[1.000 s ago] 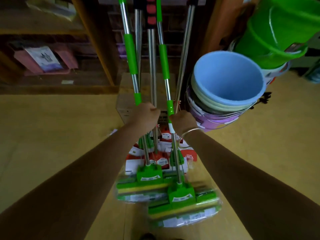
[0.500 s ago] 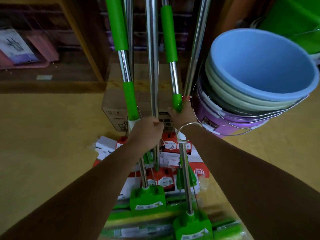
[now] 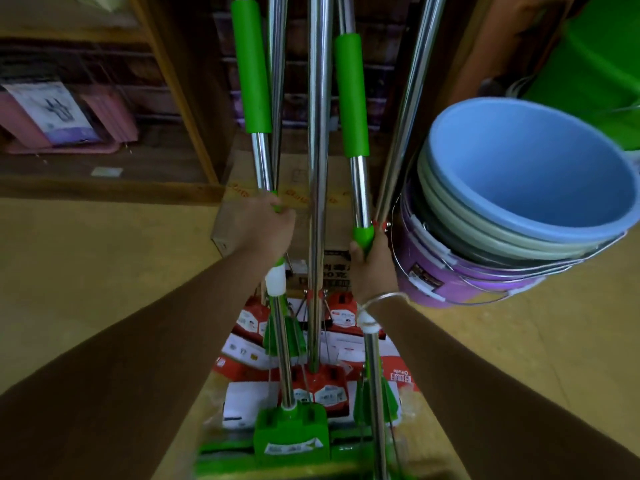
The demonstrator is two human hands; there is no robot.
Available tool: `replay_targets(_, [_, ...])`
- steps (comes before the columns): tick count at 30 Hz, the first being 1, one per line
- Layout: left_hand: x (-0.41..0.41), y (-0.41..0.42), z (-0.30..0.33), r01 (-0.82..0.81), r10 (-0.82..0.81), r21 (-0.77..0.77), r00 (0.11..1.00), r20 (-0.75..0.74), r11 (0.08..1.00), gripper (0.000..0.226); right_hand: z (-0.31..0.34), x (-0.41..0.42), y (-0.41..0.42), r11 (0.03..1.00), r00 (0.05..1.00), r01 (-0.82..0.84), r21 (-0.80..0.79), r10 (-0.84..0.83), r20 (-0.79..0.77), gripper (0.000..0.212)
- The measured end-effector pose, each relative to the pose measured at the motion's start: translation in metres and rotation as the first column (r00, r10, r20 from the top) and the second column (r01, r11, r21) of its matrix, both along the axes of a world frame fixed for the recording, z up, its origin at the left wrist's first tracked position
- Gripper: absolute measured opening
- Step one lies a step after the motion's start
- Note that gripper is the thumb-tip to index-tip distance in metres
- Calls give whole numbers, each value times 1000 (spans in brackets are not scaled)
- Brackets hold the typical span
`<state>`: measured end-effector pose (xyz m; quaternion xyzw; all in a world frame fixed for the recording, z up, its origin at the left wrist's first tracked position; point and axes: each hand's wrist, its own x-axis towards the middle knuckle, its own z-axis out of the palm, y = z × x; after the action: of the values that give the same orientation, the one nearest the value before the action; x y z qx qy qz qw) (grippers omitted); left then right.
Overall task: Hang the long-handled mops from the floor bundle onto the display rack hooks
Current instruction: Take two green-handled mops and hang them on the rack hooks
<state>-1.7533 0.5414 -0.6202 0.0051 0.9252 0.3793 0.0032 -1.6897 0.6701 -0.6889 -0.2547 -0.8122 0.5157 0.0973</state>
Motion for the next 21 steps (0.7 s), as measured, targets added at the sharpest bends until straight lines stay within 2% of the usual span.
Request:
replay_targets(2, [-15, -1, 5, -172, 176, 66, 982, -71, 983, 27, 0, 6, -4, 999, 998, 9, 46, -6, -65, 26])
replay_targets(4, [-32, 3, 9, -217, 236, 193, 968, -80, 957, 40, 2, 9, -5, 998, 995, 3, 59, 3, -100, 24])
replay_targets(6, [-45, 8, 10, -205, 232, 244, 969, -85, 948, 51, 3, 14, -4, 999, 994, -21, 48, 26, -110, 24])
replay_targets(9, [-54, 15, 14, -228, 279, 329, 953, -115, 916, 47, 7, 20, -3, 998, 989, -53, 29, 57, -138, 23])
replay_targets(11, [-56, 16, 15, -255, 303, 374, 950, -77, 892, 55, 11, 26, -3, 998, 985, -45, 34, 50, -163, 18])
replay_targets(14, [-63, 20, 19, -216, 224, 341, 974, 16, 915, 77, 13, 38, -5, 999, 984, -35, 38, 41, -174, 9])
replay_targets(16, [-70, 22, 29, -186, 182, 403, 982, 48, 896, 84, 16, 44, -6, 998, 984, -48, 28, 52, -172, 6])
replay_targets(19, [-73, 23, 46, -219, 216, 463, 975, 60, 859, 78, 20, 48, -1, 999, 982, -47, 16, 50, -182, 10])
replay_targets(21, [-62, 19, 48, -159, 195, 438, 980, -39, 885, 51, 23, 53, 0, 998, 978, -55, -7, 52, -201, 13])
